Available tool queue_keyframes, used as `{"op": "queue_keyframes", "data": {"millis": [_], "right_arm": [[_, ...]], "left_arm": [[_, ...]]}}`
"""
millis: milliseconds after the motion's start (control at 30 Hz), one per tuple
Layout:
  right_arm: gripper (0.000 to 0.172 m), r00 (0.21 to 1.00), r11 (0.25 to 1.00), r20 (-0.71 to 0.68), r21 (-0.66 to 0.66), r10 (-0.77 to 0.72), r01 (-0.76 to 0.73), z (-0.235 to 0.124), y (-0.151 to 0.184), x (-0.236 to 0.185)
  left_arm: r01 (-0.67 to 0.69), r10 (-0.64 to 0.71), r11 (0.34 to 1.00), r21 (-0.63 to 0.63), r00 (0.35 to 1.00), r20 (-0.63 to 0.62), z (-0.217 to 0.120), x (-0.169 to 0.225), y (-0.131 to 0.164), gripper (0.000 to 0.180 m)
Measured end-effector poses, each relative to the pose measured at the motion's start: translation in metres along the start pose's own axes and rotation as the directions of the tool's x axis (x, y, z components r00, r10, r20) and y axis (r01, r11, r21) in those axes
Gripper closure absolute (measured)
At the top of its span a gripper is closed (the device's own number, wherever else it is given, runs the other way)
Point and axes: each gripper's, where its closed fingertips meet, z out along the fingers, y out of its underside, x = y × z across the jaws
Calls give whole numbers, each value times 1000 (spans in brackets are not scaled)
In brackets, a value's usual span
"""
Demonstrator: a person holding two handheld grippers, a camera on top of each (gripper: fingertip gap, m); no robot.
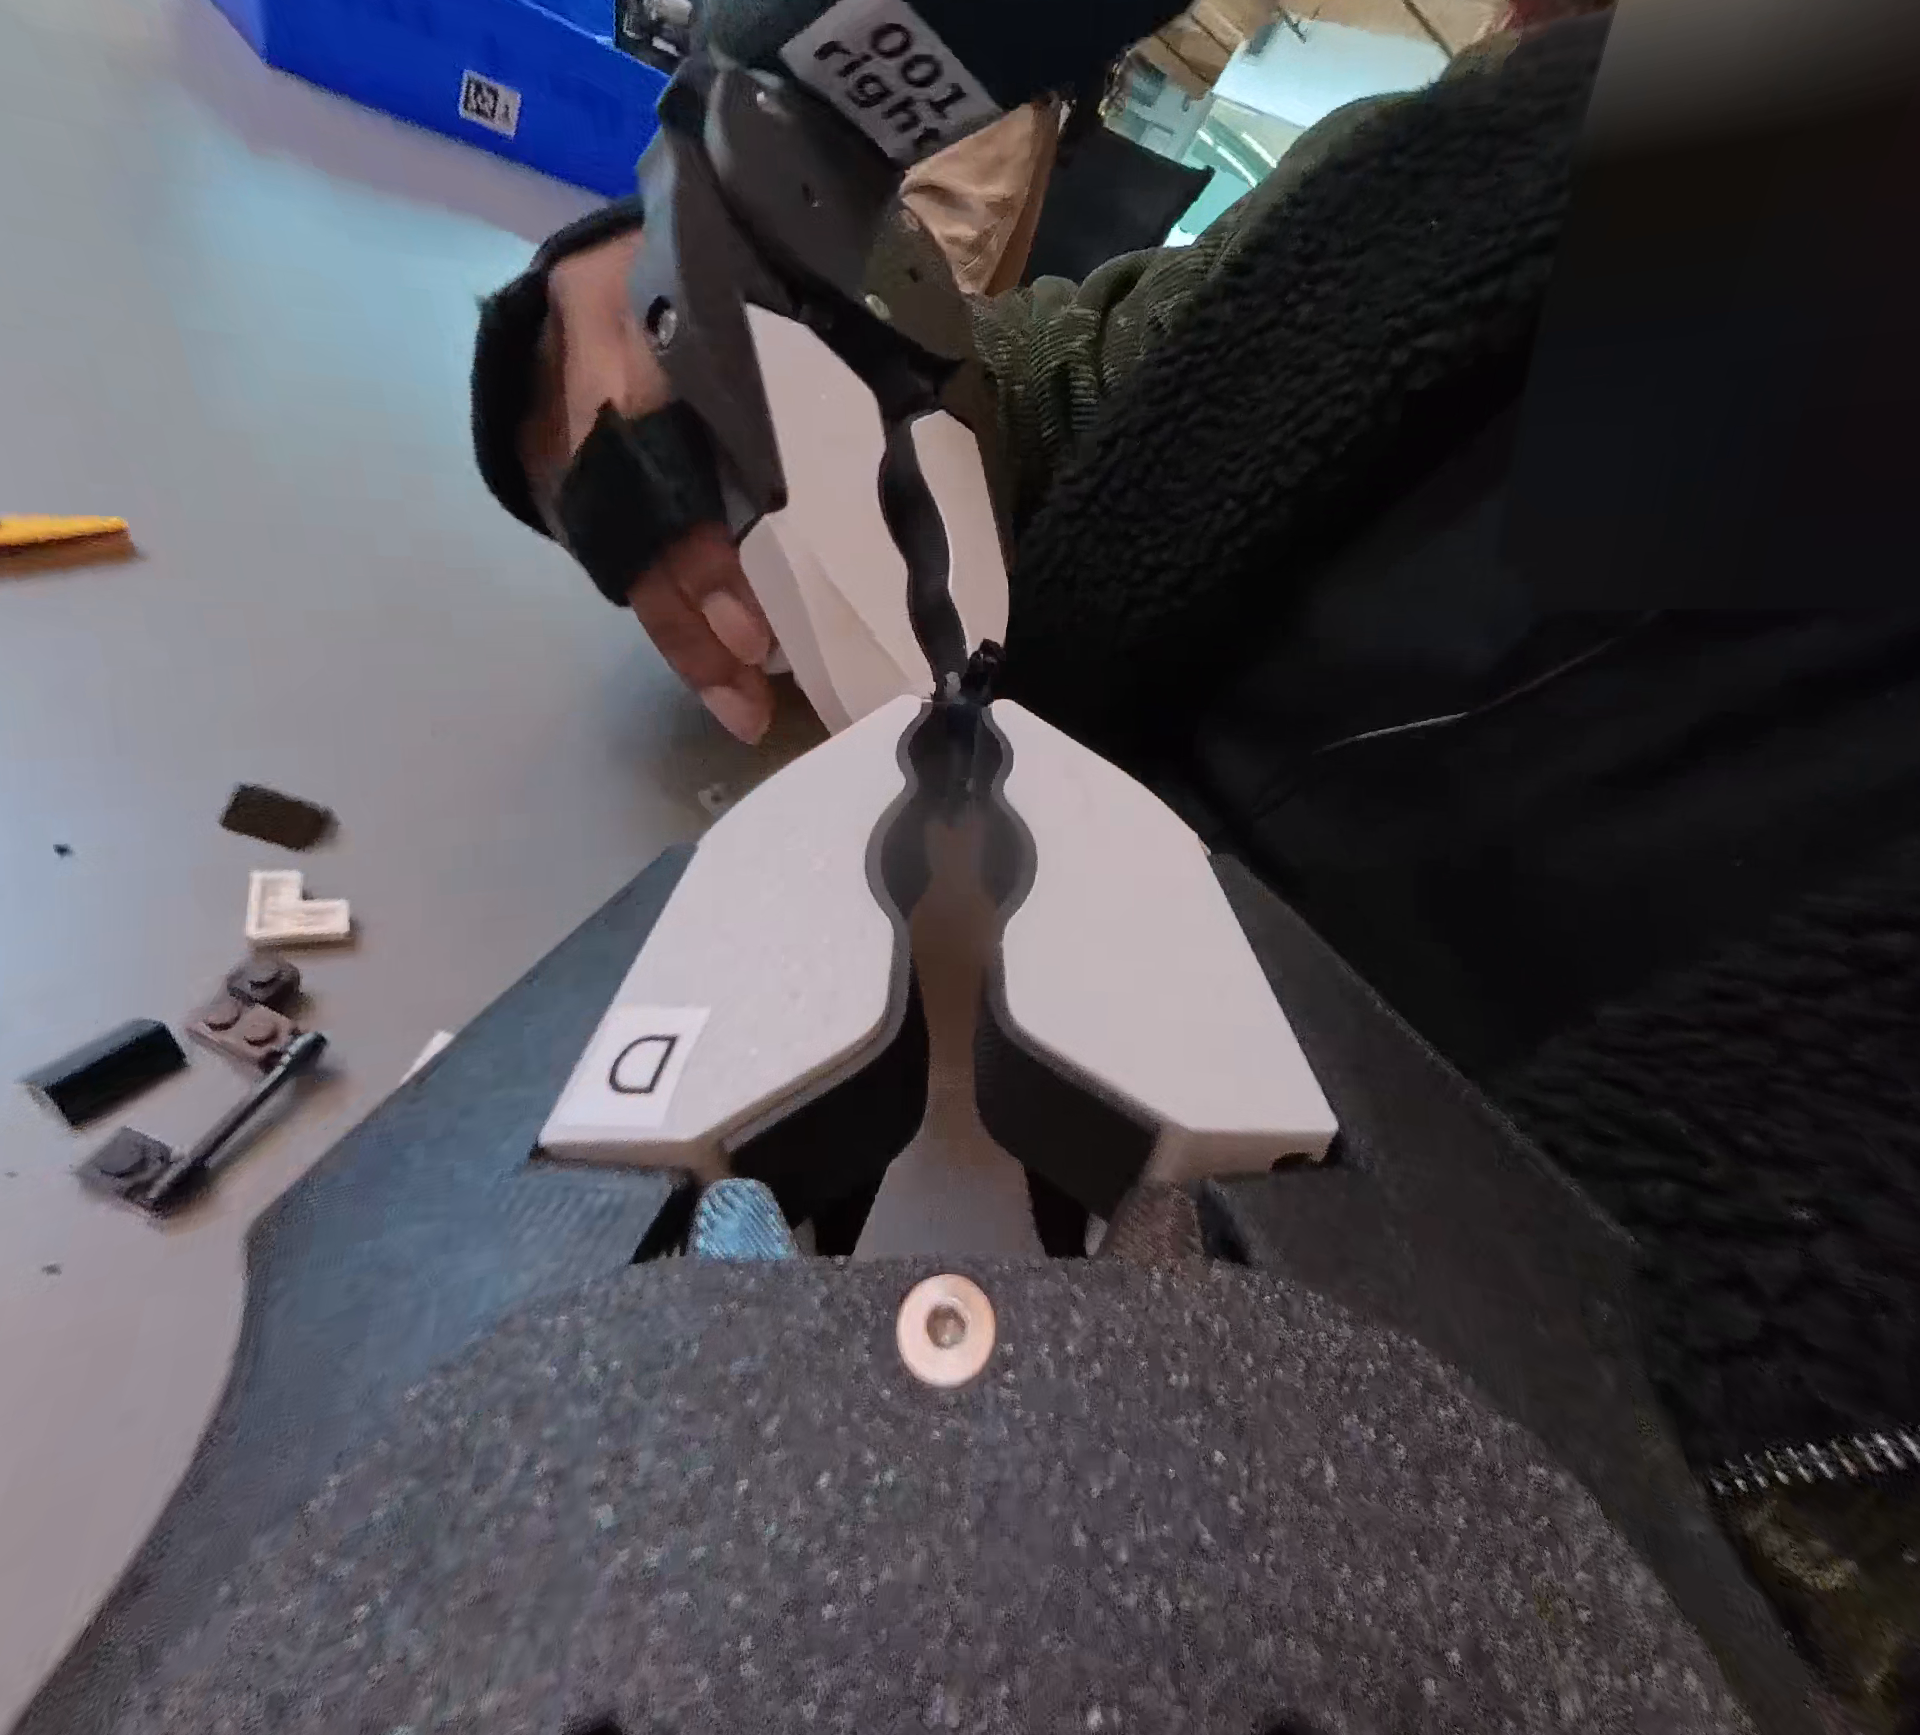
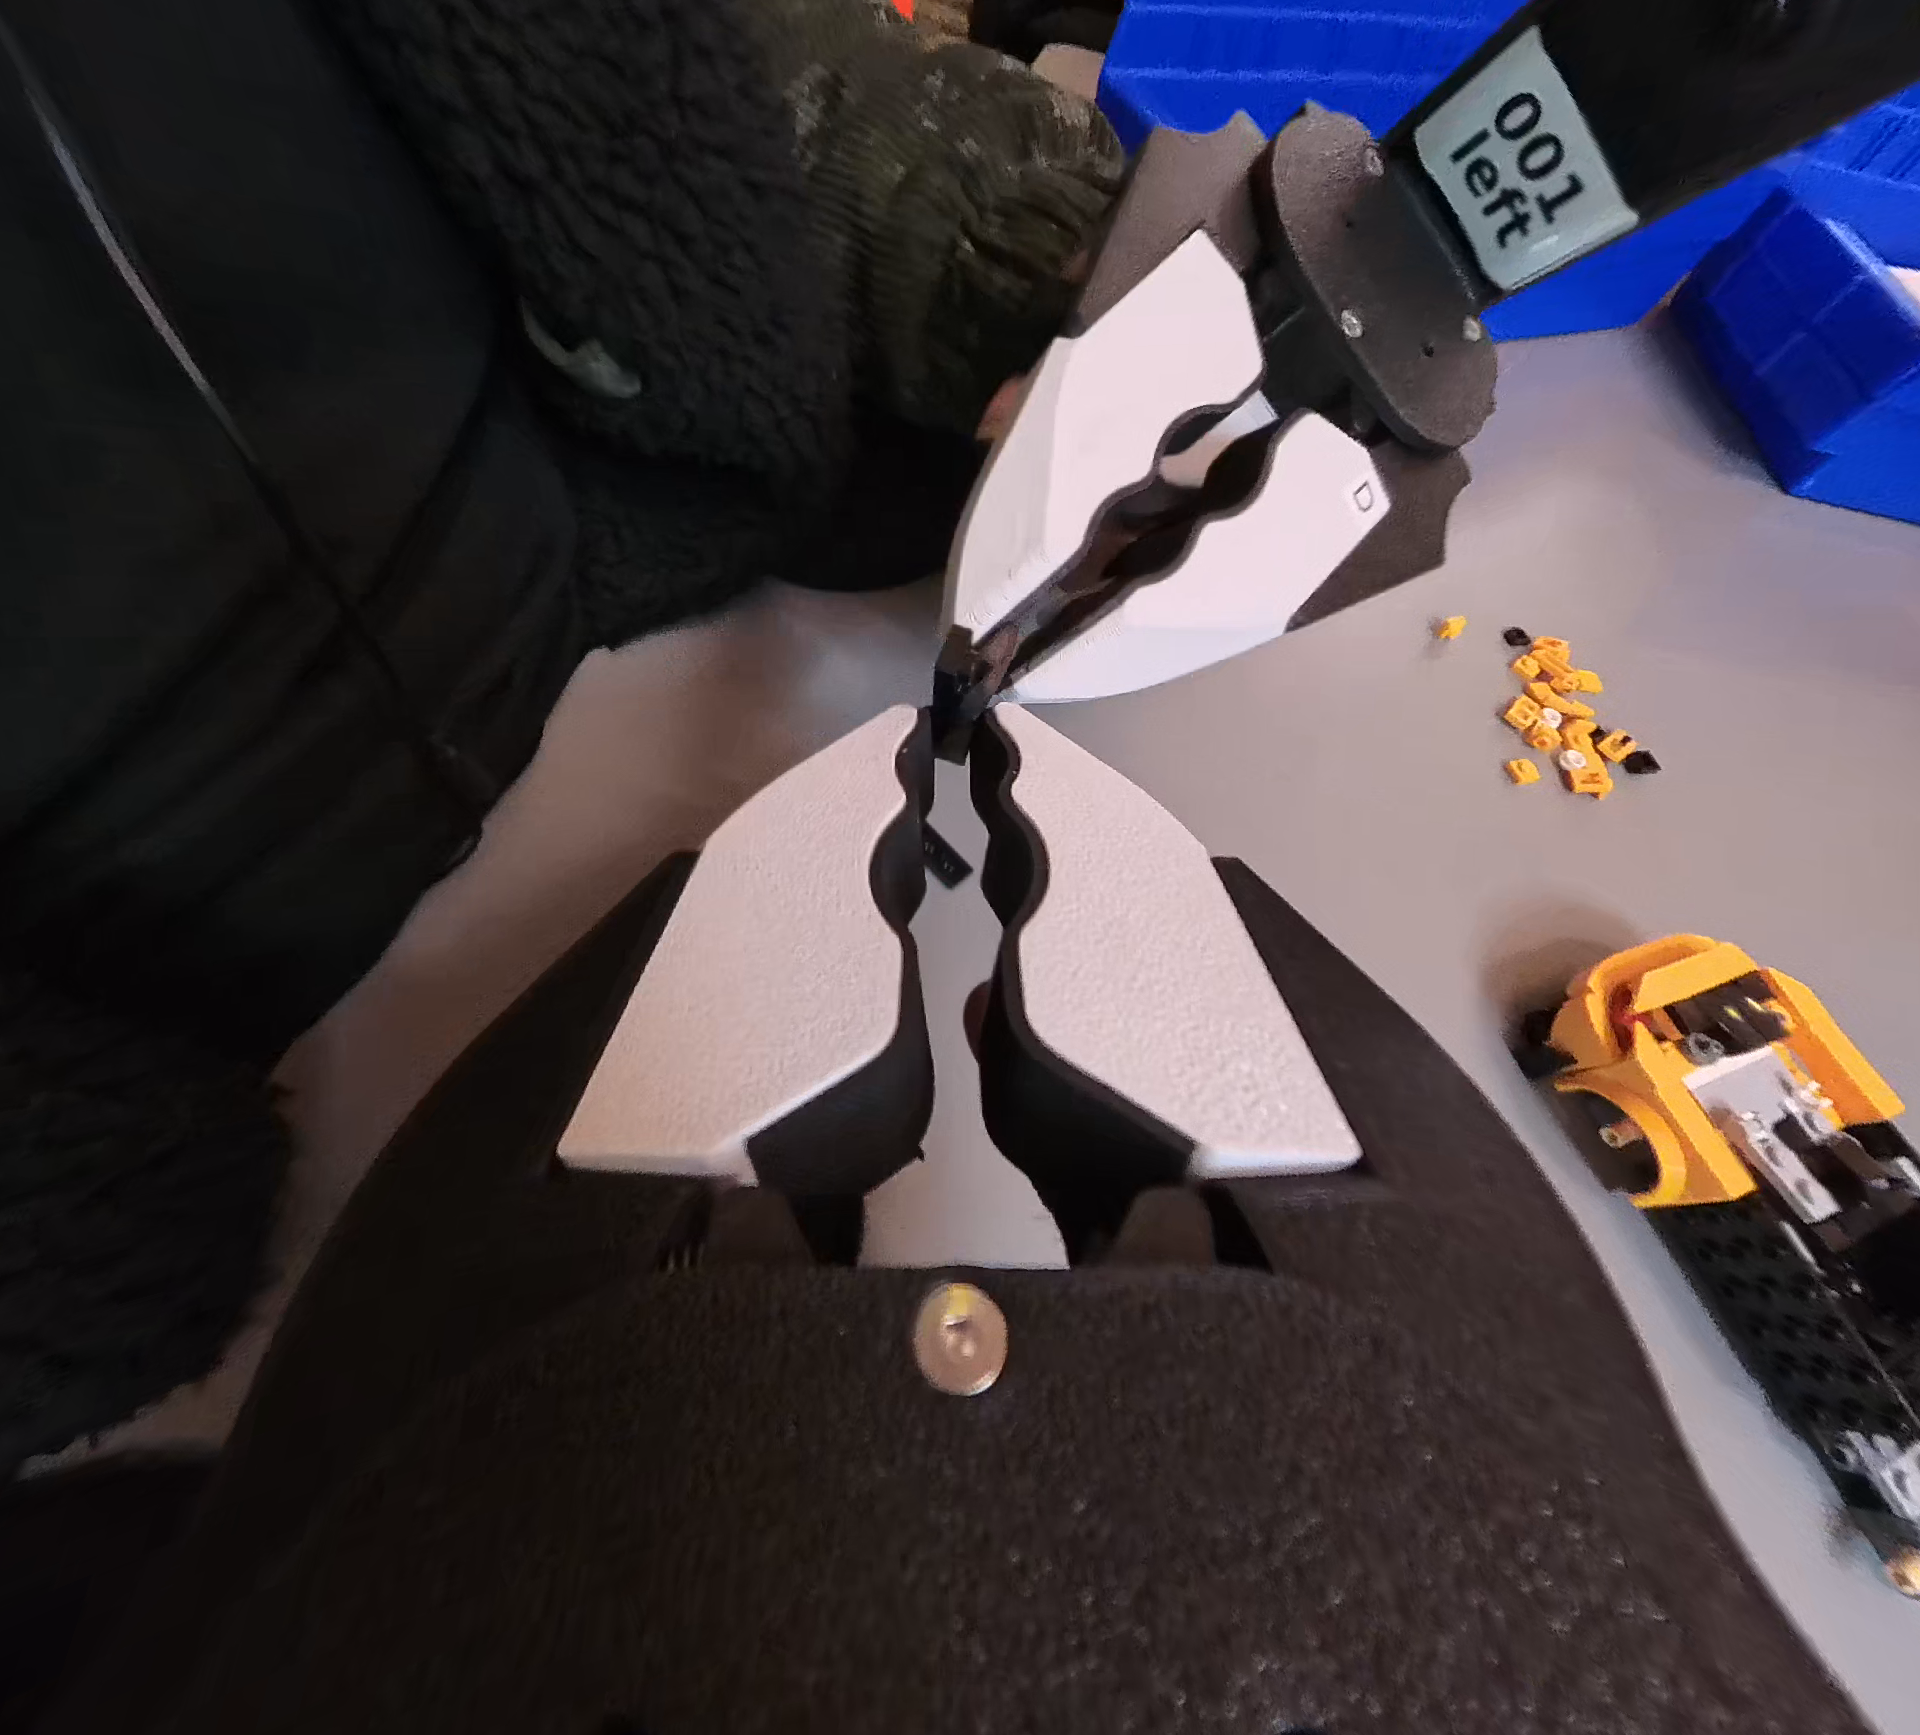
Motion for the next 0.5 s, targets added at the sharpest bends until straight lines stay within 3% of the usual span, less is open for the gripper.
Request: {"op": "queue_keyframes", "data": {"millis": [67, 167, 333, 433, 500], "right_arm": [[165, 999, 999, 32, -44, -20, 21, 6, 8, -7], [165, 996, 992, 26, -84, -91, 93, 20, 12, -12], [165, 998, 1000, -57, 25, 3, -2, -5, -1, 11], [165, 994, 995, -92, 88, 51, -43, -14, -5, 22], [165, 991, 989, -95, 122, 90, -79, -19, -6, 27]], "left_arm": [[80, -83, 995, 67, 996, 43, -2, -11, -9, 177], [49, -53, 998, 39, 992, 112, -5, -21, -10, 176], [-18, 5, 999, 50, 968, 252, -21, -35, -11, 177], [-93, 73, 994, 55, 953, 295, -24, -32, -16, 161], [-161, 141, 986, 41, 938, 316, -23, -26, -20, 162]]}}
